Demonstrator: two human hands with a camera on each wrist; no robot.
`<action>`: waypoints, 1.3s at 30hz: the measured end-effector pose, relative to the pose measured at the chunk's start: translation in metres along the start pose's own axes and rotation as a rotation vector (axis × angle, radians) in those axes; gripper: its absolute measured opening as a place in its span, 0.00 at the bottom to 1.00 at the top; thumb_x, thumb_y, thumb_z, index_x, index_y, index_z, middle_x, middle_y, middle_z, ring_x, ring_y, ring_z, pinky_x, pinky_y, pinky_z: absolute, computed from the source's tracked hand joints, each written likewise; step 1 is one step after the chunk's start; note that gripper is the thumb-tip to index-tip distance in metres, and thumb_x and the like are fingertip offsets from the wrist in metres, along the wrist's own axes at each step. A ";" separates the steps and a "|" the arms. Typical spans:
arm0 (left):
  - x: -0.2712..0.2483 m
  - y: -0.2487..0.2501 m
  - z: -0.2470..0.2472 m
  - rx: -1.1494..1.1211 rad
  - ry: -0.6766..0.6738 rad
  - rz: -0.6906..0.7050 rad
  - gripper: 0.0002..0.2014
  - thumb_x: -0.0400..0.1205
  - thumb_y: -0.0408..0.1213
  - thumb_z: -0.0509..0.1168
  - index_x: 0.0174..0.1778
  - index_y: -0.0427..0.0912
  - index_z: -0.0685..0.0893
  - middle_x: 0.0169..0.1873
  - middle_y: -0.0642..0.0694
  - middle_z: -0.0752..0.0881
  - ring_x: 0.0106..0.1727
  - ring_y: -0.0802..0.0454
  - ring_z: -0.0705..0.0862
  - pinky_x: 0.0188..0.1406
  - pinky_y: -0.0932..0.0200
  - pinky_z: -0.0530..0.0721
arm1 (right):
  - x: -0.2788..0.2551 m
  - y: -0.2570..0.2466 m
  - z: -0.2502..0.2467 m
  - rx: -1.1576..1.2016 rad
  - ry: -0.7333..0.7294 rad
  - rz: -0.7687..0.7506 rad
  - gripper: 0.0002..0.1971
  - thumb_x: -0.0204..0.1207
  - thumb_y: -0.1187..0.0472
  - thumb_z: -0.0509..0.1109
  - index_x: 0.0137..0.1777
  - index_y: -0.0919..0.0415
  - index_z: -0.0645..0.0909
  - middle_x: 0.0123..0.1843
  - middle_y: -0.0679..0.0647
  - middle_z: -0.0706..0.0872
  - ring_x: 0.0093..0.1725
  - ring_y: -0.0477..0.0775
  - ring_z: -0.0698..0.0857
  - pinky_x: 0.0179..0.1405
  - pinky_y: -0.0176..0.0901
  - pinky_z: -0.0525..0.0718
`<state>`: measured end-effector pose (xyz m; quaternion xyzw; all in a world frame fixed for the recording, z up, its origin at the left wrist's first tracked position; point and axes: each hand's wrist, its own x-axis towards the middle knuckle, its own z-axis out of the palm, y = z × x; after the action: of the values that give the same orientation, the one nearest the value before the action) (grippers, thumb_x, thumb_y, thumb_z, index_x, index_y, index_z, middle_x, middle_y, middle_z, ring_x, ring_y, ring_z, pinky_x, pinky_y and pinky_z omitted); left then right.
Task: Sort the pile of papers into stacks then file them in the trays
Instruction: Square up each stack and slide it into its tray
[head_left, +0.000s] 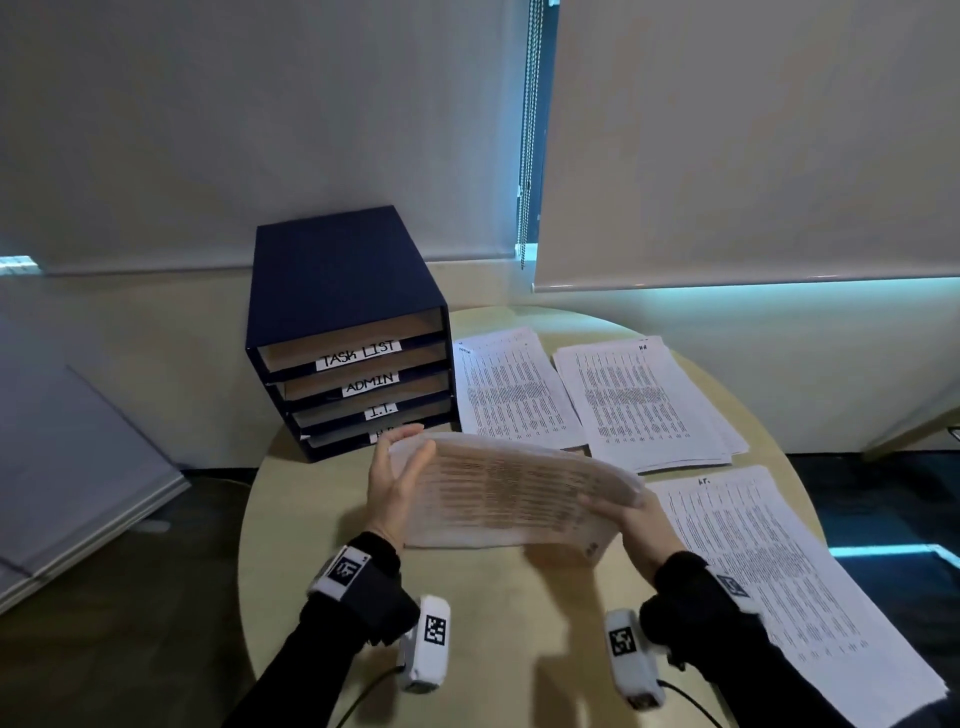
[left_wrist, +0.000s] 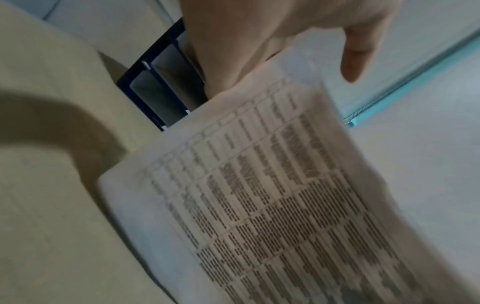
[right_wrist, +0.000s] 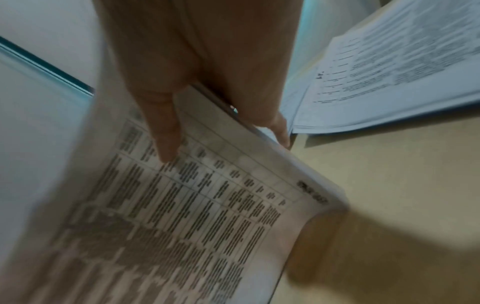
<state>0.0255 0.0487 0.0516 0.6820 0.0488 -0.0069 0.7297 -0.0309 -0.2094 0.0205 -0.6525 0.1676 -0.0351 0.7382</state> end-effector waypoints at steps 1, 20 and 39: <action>0.000 -0.004 0.001 -0.004 0.021 -0.020 0.28 0.69 0.60 0.71 0.59 0.48 0.78 0.53 0.39 0.87 0.53 0.44 0.87 0.50 0.52 0.82 | -0.001 0.004 -0.001 -0.026 0.001 -0.016 0.23 0.63 0.78 0.76 0.55 0.56 0.85 0.52 0.61 0.90 0.51 0.61 0.87 0.44 0.46 0.86; 0.025 -0.014 0.019 0.475 0.215 0.236 0.12 0.87 0.46 0.58 0.63 0.54 0.82 0.60 0.50 0.73 0.59 0.54 0.74 0.65 0.51 0.75 | -0.016 -0.015 -0.005 -1.023 0.045 -0.494 0.35 0.75 0.75 0.65 0.81 0.56 0.62 0.56 0.59 0.75 0.46 0.62 0.81 0.41 0.47 0.76; 0.003 0.001 0.045 1.558 -0.491 0.790 0.31 0.63 0.19 0.72 0.57 0.45 0.67 0.42 0.43 0.78 0.28 0.47 0.81 0.24 0.51 0.85 | -0.002 -0.026 0.007 -0.981 0.057 -0.392 0.23 0.71 0.77 0.60 0.65 0.60 0.75 0.52 0.52 0.66 0.45 0.57 0.75 0.37 0.41 0.68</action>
<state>0.0312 0.0043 0.0556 0.9289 -0.3641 0.0674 0.0010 -0.0260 -0.2058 0.0464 -0.9391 0.0592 -0.1077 0.3208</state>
